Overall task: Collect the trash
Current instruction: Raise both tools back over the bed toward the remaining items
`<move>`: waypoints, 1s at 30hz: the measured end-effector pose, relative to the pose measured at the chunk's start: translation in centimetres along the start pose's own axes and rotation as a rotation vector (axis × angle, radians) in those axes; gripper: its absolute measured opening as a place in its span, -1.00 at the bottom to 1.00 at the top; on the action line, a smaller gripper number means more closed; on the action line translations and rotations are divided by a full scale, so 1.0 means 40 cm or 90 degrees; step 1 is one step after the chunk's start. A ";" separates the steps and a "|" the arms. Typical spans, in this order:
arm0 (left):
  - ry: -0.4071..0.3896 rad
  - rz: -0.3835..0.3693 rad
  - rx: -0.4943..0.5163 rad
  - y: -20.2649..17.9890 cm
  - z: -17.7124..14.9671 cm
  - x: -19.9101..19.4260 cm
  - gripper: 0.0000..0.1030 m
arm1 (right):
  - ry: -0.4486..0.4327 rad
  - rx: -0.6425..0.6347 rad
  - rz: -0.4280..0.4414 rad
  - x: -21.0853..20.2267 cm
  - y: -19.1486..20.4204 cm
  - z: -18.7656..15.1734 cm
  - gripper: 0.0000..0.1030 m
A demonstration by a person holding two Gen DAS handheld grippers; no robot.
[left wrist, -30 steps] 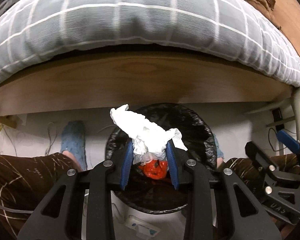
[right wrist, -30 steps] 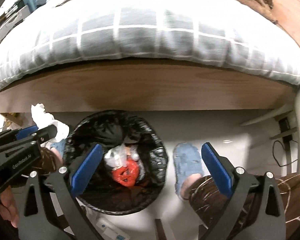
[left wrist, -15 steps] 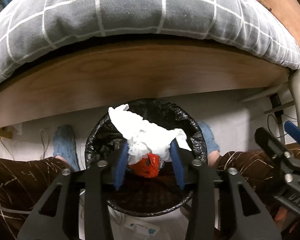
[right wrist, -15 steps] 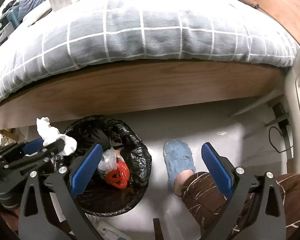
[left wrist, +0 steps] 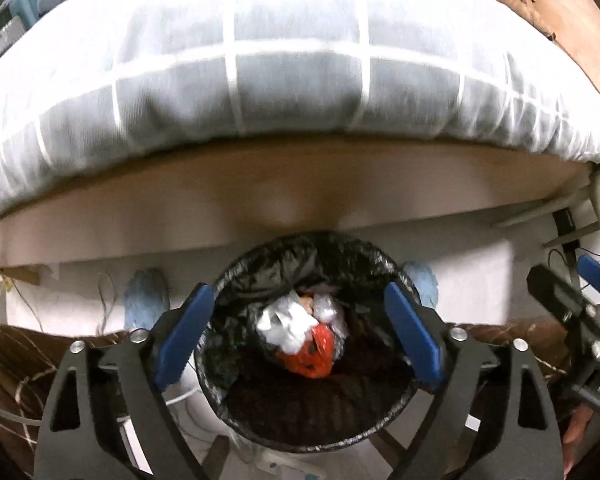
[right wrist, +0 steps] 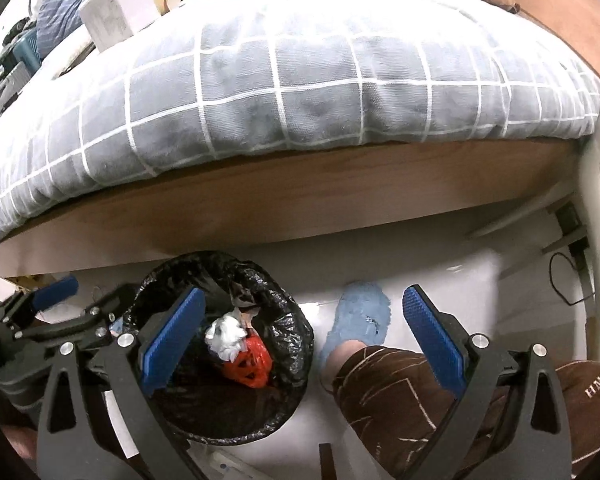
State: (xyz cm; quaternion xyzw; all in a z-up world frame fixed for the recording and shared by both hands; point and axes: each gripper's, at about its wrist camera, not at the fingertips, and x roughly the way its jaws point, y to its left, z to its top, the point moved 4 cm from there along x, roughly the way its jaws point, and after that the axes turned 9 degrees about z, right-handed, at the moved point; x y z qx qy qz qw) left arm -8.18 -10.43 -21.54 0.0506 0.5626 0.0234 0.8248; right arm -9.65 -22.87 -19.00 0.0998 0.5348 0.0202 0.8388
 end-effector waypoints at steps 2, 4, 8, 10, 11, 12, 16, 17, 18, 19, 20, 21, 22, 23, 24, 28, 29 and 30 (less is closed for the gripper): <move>-0.010 0.002 0.001 0.001 0.020 -0.008 0.81 | 0.000 -0.009 -0.007 0.003 0.000 0.002 0.85; -0.021 0.008 -0.001 0.000 0.034 -0.015 0.87 | -0.003 -0.008 -0.008 -0.002 -0.007 0.007 0.85; -0.034 0.006 -0.001 0.005 0.039 -0.034 0.89 | -0.010 0.000 0.004 -0.020 -0.010 0.024 0.85; -0.035 0.002 -0.005 0.010 0.037 -0.044 0.89 | -0.020 -0.009 0.005 -0.030 -0.001 0.035 0.85; -0.036 -0.002 -0.007 0.016 0.039 -0.051 0.89 | -0.026 -0.015 0.005 -0.036 0.008 0.041 0.85; -0.037 -0.003 -0.010 0.023 0.041 -0.059 0.89 | -0.030 -0.018 0.006 -0.041 0.013 0.047 0.85; -0.046 -0.012 -0.020 0.048 0.057 -0.094 0.89 | -0.048 -0.036 0.009 -0.068 0.047 0.081 0.85; -0.052 -0.012 -0.025 0.059 0.063 -0.105 0.89 | -0.053 -0.040 0.010 -0.074 0.055 0.089 0.85; -0.056 -0.011 -0.028 0.068 0.067 -0.113 0.89 | -0.056 -0.045 0.008 -0.081 0.062 0.097 0.85; -0.058 -0.009 -0.030 0.077 0.072 -0.121 0.89 | -0.060 -0.047 0.006 -0.086 0.067 0.103 0.85; -0.060 -0.008 -0.032 0.084 0.077 -0.132 0.89 | -0.063 -0.049 0.006 -0.091 0.072 0.110 0.85; -0.062 -0.006 -0.033 0.091 0.080 -0.138 0.89 | -0.067 -0.050 0.009 -0.097 0.080 0.118 0.85; -0.065 -0.004 -0.035 0.099 0.083 -0.146 0.89 | -0.072 -0.051 0.010 -0.103 0.087 0.126 0.85; -0.070 0.000 -0.035 0.110 0.087 -0.155 0.89 | -0.075 -0.051 0.011 -0.110 0.092 0.135 0.85; -0.073 0.004 -0.035 0.118 0.090 -0.163 0.89 | -0.081 -0.052 0.013 -0.118 0.102 0.146 0.85; -0.084 0.013 -0.041 0.159 0.109 -0.191 0.89 | -0.098 -0.050 0.026 -0.145 0.130 0.188 0.85; -0.086 0.014 -0.044 0.169 0.115 -0.197 0.89 | -0.104 -0.055 0.026 -0.152 0.141 0.197 0.85; -0.088 0.015 -0.048 0.178 0.121 -0.204 0.89 | -0.108 -0.059 0.026 -0.153 0.148 0.201 0.85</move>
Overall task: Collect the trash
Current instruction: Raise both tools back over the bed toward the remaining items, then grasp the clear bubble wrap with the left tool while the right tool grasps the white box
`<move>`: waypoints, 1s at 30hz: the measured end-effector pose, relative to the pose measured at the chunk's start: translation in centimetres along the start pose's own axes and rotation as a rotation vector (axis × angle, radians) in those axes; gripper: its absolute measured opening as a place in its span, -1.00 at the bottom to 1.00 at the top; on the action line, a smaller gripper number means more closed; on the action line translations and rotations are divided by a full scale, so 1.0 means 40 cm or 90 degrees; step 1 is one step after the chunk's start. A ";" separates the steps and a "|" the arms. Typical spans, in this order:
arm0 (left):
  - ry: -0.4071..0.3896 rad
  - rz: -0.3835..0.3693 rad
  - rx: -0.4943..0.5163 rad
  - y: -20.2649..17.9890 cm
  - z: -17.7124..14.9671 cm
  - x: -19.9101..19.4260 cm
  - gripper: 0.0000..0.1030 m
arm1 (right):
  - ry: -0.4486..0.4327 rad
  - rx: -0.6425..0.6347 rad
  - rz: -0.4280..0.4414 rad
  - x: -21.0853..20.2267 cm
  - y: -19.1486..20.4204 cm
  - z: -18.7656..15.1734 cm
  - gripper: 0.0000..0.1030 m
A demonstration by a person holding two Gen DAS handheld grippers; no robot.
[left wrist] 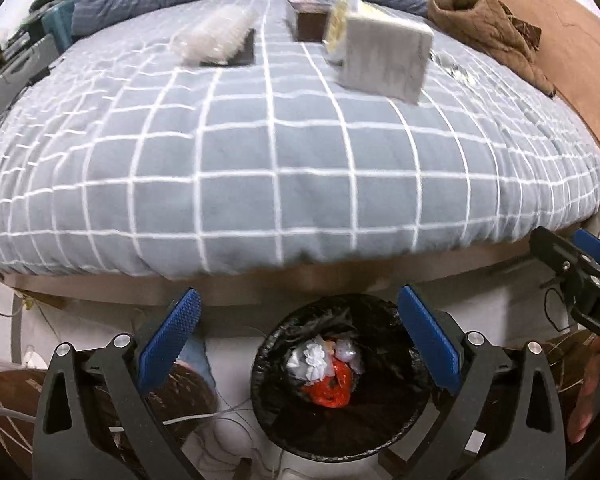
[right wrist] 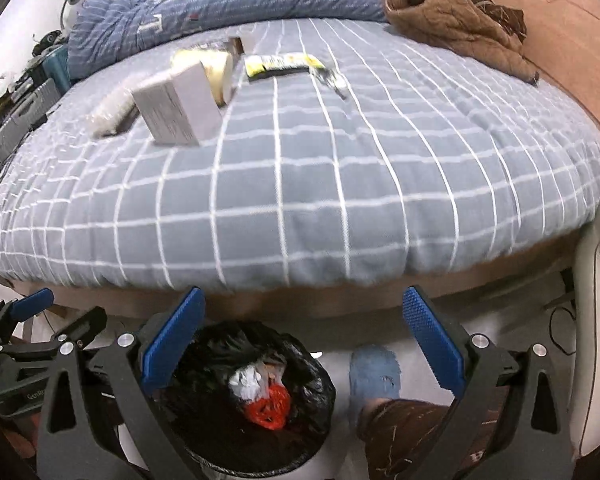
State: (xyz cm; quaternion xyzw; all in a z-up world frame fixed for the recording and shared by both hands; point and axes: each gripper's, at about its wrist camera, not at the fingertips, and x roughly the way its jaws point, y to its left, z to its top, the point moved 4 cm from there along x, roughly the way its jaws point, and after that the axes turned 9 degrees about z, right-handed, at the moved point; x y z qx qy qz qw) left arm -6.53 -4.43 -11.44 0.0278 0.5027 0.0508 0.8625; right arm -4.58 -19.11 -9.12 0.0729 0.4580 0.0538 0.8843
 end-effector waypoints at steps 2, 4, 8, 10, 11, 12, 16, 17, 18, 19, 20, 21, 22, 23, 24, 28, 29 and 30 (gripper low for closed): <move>-0.005 0.002 -0.010 0.017 0.015 -0.011 0.89 | -0.008 -0.007 0.004 -0.006 0.013 0.017 0.85; -0.014 0.005 -0.018 0.034 0.033 -0.021 0.89 | -0.019 -0.017 0.008 -0.017 0.030 0.041 0.85; -0.027 0.013 -0.027 0.067 0.080 -0.041 0.89 | -0.031 -0.034 0.011 -0.025 0.053 0.080 0.85; -0.031 0.015 -0.030 0.079 0.102 -0.048 0.89 | -0.038 -0.037 0.013 -0.028 0.060 0.104 0.85; -0.034 0.016 -0.033 0.087 0.117 -0.051 0.89 | -0.043 -0.038 0.014 -0.030 0.064 0.116 0.85; -0.038 0.018 -0.035 0.094 0.132 -0.052 0.89 | -0.046 -0.039 0.014 -0.032 0.066 0.125 0.85; -0.046 0.029 -0.045 0.122 0.184 -0.055 0.89 | -0.057 -0.049 0.018 -0.035 0.079 0.164 0.85; -0.047 0.031 -0.047 0.129 0.192 -0.054 0.89 | -0.060 -0.051 0.020 -0.034 0.083 0.175 0.85; -0.049 0.034 -0.048 0.135 0.204 -0.053 0.89 | -0.061 -0.053 0.021 -0.032 0.086 0.184 0.85; -0.050 0.037 -0.049 0.141 0.216 -0.051 0.89 | -0.063 -0.054 0.022 -0.030 0.089 0.192 0.85; -0.051 0.039 -0.050 0.145 0.224 -0.049 0.89 | -0.064 -0.055 0.023 -0.027 0.093 0.201 0.85; -0.052 0.041 -0.051 0.152 0.236 -0.046 0.89 | -0.065 -0.056 0.025 -0.022 0.099 0.212 0.85; -0.052 0.044 -0.053 0.158 0.252 -0.040 0.89 | -0.065 -0.057 0.027 -0.017 0.104 0.223 0.85; -0.052 0.044 -0.055 0.163 0.262 -0.036 0.89 | -0.066 -0.058 0.029 -0.014 0.108 0.228 0.85; -0.053 0.045 -0.056 0.169 0.276 -0.030 0.89 | -0.066 -0.061 0.031 -0.008 0.116 0.240 0.85; -0.055 0.052 -0.062 0.188 0.336 -0.005 0.89 | -0.069 -0.071 0.043 0.012 0.150 0.278 0.85; -0.056 0.055 -0.064 0.195 0.356 0.004 0.89 | -0.070 -0.073 0.047 0.014 0.159 0.286 0.85; -0.056 0.055 -0.066 0.198 0.370 0.010 0.89 | -0.072 -0.074 0.051 0.015 0.168 0.291 0.85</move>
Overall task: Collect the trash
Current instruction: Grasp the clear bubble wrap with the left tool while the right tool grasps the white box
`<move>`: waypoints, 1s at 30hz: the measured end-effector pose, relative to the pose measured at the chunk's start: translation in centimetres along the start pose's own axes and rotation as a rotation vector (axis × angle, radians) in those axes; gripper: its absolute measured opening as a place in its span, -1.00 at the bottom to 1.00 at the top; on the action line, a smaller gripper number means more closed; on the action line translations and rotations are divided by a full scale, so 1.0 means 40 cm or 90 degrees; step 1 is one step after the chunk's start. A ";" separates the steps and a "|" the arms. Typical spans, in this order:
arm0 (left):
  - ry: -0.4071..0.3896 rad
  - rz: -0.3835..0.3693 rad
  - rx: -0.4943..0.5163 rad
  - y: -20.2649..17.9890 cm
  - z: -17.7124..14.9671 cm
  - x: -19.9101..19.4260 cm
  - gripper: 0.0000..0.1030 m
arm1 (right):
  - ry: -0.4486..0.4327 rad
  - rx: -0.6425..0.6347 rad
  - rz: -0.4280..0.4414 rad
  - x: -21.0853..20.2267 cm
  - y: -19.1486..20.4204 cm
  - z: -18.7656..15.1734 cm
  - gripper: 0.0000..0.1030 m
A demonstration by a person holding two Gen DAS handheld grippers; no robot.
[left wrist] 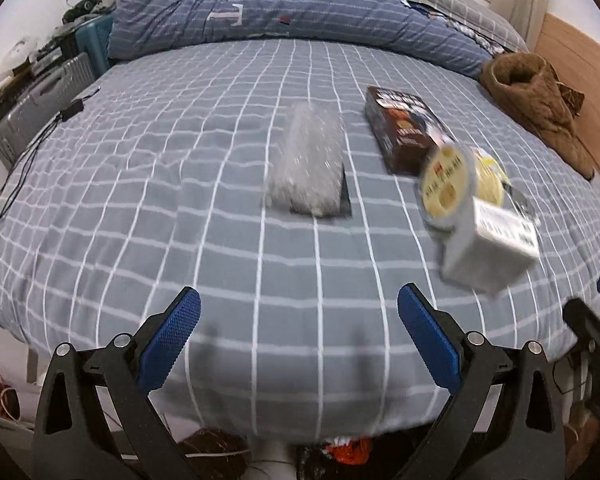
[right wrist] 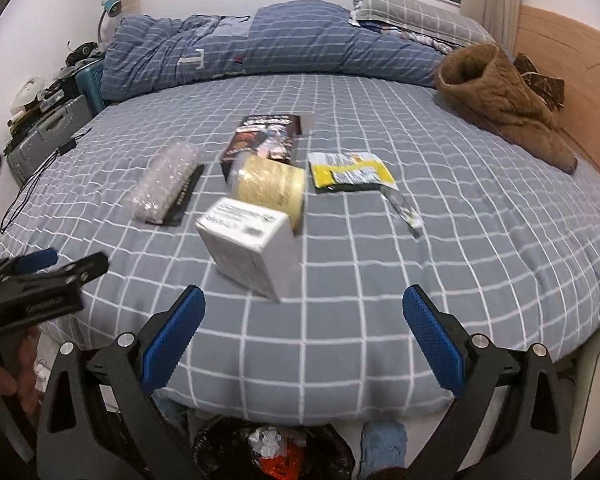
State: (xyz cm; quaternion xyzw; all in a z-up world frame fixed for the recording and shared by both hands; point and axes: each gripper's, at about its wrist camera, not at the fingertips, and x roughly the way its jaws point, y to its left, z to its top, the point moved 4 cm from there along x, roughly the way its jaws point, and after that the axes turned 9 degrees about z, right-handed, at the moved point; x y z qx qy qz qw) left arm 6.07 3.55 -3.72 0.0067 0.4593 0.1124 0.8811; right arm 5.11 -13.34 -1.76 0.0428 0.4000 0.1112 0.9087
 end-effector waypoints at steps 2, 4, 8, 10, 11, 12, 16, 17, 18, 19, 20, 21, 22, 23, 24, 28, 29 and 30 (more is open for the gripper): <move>-0.003 0.002 -0.002 0.003 0.036 0.021 0.89 | -0.003 -0.002 0.009 0.010 0.019 0.016 0.85; -0.005 0.003 -0.003 0.004 0.060 0.037 0.89 | -0.004 -0.005 0.014 0.022 0.033 0.027 0.85; -0.003 0.011 0.003 -0.004 0.113 0.089 0.89 | -0.001 -0.014 0.015 0.057 0.057 0.044 0.85; 0.001 0.009 0.006 -0.007 0.131 0.113 0.89 | 0.004 -0.013 0.013 0.077 0.059 0.047 0.85; 0.003 0.011 0.003 -0.005 0.142 0.129 0.89 | 0.007 -0.013 0.013 0.089 0.059 0.048 0.85; 0.005 0.011 0.002 -0.005 0.150 0.141 0.89 | 0.010 -0.013 0.014 0.099 0.059 0.049 0.85; 0.019 0.020 0.001 -0.002 0.175 0.200 0.88 | 0.019 -0.012 0.019 0.133 0.059 0.053 0.85; 0.021 0.024 0.000 -0.001 0.182 0.215 0.87 | 0.022 -0.013 0.018 0.142 0.059 0.053 0.85; 0.022 0.025 0.002 -0.002 0.184 0.221 0.86 | 0.024 -0.013 0.017 0.149 0.059 0.053 0.85; 0.025 0.026 0.003 -0.003 0.187 0.229 0.86 | 0.026 -0.014 0.018 0.156 0.059 0.052 0.85; 0.026 0.027 0.003 -0.004 0.189 0.237 0.86 | 0.028 -0.015 0.019 0.162 0.060 0.049 0.85; 0.027 0.024 0.001 -0.005 0.191 0.242 0.86 | 0.028 -0.015 0.020 0.167 0.059 0.048 0.85; 0.027 0.023 0.001 -0.007 0.192 0.246 0.85 | 0.030 -0.016 0.020 0.173 0.059 0.044 0.85; 0.030 0.023 0.002 -0.011 0.194 0.254 0.79 | 0.032 -0.015 0.020 0.176 0.058 0.042 0.85; 0.032 0.022 0.004 -0.014 0.196 0.259 0.76 | 0.034 -0.013 0.022 0.183 0.058 0.041 0.85; 0.040 0.020 0.013 -0.027 0.201 0.275 0.51 | 0.031 -0.005 0.027 0.191 0.060 0.037 0.84; 0.044 0.023 0.016 -0.030 0.201 0.279 0.40 | 0.032 -0.005 0.026 0.192 0.060 0.037 0.78; 0.047 0.022 0.018 -0.033 0.200 0.281 0.34 | 0.036 -0.003 0.031 0.195 0.061 0.035 0.70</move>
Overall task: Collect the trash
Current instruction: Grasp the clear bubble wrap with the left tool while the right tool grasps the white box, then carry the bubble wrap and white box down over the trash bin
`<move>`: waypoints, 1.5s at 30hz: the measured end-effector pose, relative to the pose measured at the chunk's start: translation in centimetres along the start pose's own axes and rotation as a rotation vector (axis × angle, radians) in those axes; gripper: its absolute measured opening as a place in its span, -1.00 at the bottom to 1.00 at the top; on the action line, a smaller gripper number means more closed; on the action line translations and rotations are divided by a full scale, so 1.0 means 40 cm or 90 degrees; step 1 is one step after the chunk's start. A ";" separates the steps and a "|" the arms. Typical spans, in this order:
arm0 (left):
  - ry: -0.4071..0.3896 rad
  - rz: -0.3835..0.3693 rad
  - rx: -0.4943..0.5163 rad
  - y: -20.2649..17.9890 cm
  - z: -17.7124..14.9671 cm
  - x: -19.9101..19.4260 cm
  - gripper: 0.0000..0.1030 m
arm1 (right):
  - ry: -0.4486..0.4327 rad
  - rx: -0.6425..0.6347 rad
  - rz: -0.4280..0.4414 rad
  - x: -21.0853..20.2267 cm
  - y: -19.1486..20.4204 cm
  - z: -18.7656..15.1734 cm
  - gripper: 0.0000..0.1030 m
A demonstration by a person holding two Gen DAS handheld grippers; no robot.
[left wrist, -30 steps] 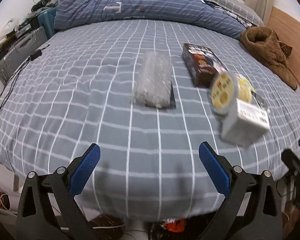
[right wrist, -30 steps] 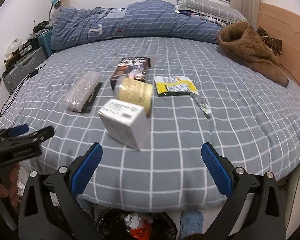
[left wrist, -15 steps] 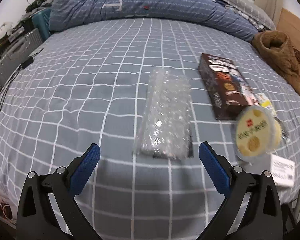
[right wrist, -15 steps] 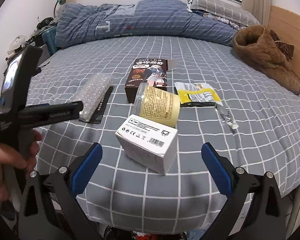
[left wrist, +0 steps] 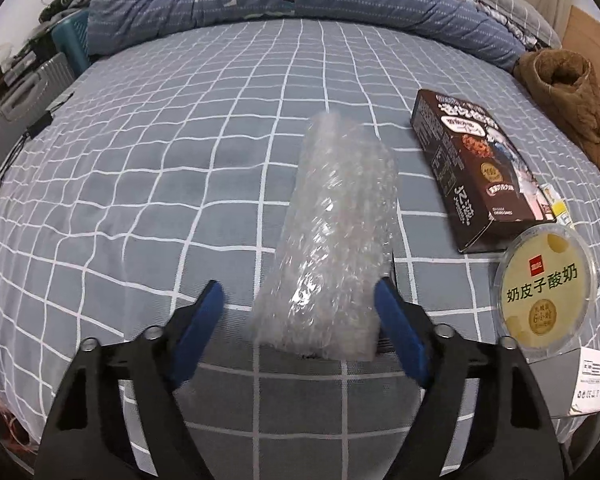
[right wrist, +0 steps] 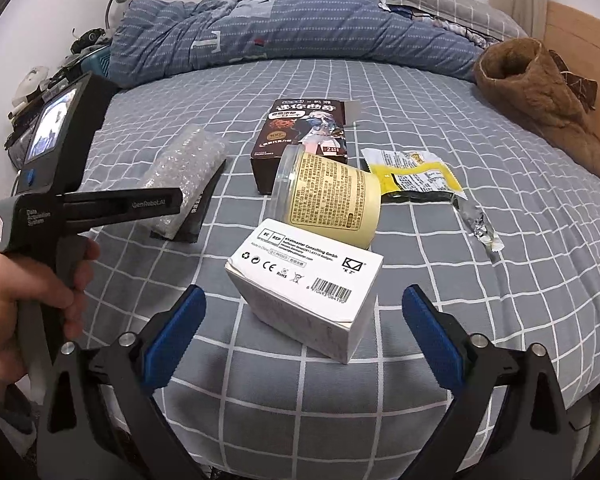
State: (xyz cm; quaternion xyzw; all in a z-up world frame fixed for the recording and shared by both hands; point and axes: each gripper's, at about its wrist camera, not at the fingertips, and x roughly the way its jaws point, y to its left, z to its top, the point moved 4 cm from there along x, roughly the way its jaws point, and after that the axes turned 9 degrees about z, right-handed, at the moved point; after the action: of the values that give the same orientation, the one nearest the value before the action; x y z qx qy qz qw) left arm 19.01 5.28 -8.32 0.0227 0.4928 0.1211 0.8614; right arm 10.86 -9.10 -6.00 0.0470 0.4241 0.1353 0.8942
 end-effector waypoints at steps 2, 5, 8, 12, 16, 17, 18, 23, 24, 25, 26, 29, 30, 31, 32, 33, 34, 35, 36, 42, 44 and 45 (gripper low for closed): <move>0.009 -0.005 0.004 -0.009 -0.004 0.003 0.11 | 0.005 0.001 0.002 0.005 0.000 -0.001 0.55; 0.014 -0.010 0.006 -0.012 -0.005 0.005 -0.22 | 0.005 -0.002 -0.008 0.004 -0.004 -0.001 0.21; 0.010 -0.014 0.001 -0.012 -0.007 -0.006 -0.45 | 0.004 -0.001 -0.004 -0.002 -0.012 0.000 -0.02; 0.009 -0.015 -0.004 -0.012 -0.013 -0.021 -0.51 | 0.005 -0.002 0.000 -0.006 -0.014 0.001 -0.11; 0.005 -0.009 -0.009 -0.006 -0.029 -0.044 -0.53 | 0.001 0.005 -0.001 -0.014 -0.013 -0.001 -0.12; 0.004 -0.010 -0.014 -0.002 -0.032 -0.050 -0.53 | -0.002 0.010 -0.003 -0.018 -0.013 -0.002 -0.07; 0.002 -0.010 -0.018 0.000 -0.035 -0.055 -0.53 | -0.007 0.017 -0.005 -0.022 -0.011 -0.001 0.18; -0.004 -0.012 -0.039 0.020 -0.048 -0.086 -0.54 | -0.026 0.039 -0.017 -0.021 0.014 0.014 0.62; -0.005 -0.011 -0.041 0.027 -0.048 -0.089 -0.54 | -0.026 0.040 -0.019 -0.016 0.023 0.017 0.64; -0.006 -0.010 -0.045 0.032 -0.051 -0.094 -0.54 | -0.027 0.041 -0.026 -0.009 0.034 0.019 0.68; -0.006 -0.011 -0.047 0.038 -0.055 -0.098 -0.54 | -0.029 0.043 -0.034 -0.005 0.041 0.019 0.74; -0.005 -0.012 -0.049 0.049 -0.058 -0.101 -0.54 | -0.030 0.056 -0.066 0.024 0.055 0.023 0.78; -0.006 -0.013 -0.049 0.051 -0.060 -0.104 -0.54 | -0.034 0.057 -0.083 0.033 0.056 0.024 0.78; -0.006 -0.013 -0.048 0.053 -0.064 -0.106 -0.54 | -0.037 0.058 -0.094 0.039 0.056 0.024 0.78; -0.006 -0.012 -0.048 0.054 -0.066 -0.107 -0.54 | -0.036 0.061 -0.107 0.046 0.052 0.024 0.78; -0.006 -0.011 -0.047 0.055 -0.067 -0.107 -0.54 | -0.035 0.063 -0.111 0.051 0.048 0.022 0.72; -0.006 -0.010 -0.047 0.056 -0.072 -0.108 -0.54 | -0.037 0.065 -0.120 0.052 0.043 0.022 0.60; -0.006 -0.011 -0.048 0.055 -0.073 -0.107 -0.54 | -0.038 0.065 -0.123 0.051 0.040 0.022 0.46; -0.006 -0.011 -0.048 0.056 -0.073 -0.107 -0.54 | -0.038 0.071 -0.115 0.051 0.031 0.024 0.46; -0.005 -0.014 -0.049 0.055 -0.086 -0.118 -0.54 | -0.030 0.069 -0.090 0.035 0.013 0.025 0.45; -0.008 -0.017 -0.050 0.054 -0.087 -0.129 -0.54 | -0.027 0.068 -0.081 0.027 0.011 0.022 0.45; -0.009 -0.018 -0.049 0.053 -0.088 -0.134 -0.54 | -0.026 0.065 -0.076 0.023 0.010 0.021 0.45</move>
State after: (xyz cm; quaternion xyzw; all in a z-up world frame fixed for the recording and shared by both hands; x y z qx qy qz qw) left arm 13.02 5.80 -5.26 -0.0168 0.4818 0.1278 0.8668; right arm 11.98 -8.43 -6.05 0.0698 0.4143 0.0591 0.9055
